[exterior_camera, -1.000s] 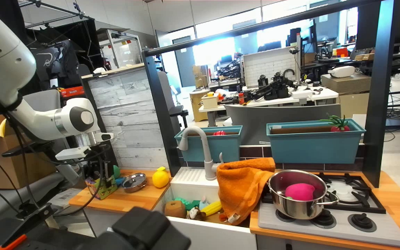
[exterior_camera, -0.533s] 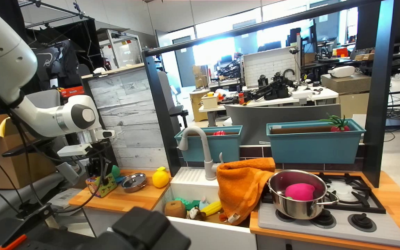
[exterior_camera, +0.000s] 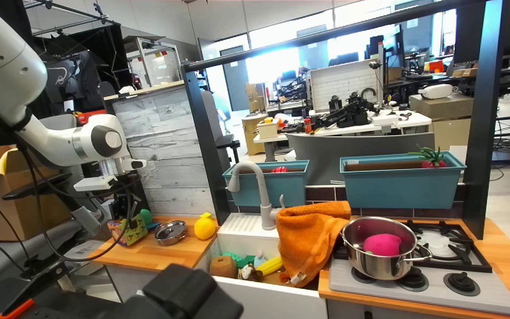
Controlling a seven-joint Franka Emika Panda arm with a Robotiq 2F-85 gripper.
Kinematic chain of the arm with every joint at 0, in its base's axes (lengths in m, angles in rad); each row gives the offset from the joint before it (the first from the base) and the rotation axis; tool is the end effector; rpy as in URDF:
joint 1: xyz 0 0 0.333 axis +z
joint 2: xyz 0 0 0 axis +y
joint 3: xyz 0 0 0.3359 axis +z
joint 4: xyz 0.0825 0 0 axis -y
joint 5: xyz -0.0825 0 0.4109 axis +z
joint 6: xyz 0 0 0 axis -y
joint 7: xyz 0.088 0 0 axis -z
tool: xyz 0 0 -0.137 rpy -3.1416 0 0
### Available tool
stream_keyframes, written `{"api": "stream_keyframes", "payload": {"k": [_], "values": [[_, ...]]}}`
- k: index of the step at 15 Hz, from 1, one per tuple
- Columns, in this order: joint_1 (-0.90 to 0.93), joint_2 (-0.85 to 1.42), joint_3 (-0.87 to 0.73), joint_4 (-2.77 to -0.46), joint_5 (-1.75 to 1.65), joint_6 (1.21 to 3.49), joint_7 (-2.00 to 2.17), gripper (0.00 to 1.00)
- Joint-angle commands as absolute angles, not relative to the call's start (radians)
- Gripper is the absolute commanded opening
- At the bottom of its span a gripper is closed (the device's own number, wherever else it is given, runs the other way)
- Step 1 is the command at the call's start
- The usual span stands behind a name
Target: Pick the cube and put it in the sink
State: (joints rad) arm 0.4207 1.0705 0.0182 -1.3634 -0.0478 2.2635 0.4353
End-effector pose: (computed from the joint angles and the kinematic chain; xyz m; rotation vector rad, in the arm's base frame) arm 0.6605 0.3055 0.0133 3.0454 0.0444 -0.2240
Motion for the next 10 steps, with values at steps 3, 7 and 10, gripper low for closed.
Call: {"api": "stream_keyframes", "payload": {"k": [3, 7, 10], "values": [[0.371, 0.903, 0.057, -1.515, -0.035, 2.274, 0.353, 0.0], [0.337, 0.736, 0.07, -1.711, -0.041, 2.387, 0.284, 0.0], [0.3, 0.618, 0.078, -1.858, -0.033, 2.491, 0.244, 0.0]]}}
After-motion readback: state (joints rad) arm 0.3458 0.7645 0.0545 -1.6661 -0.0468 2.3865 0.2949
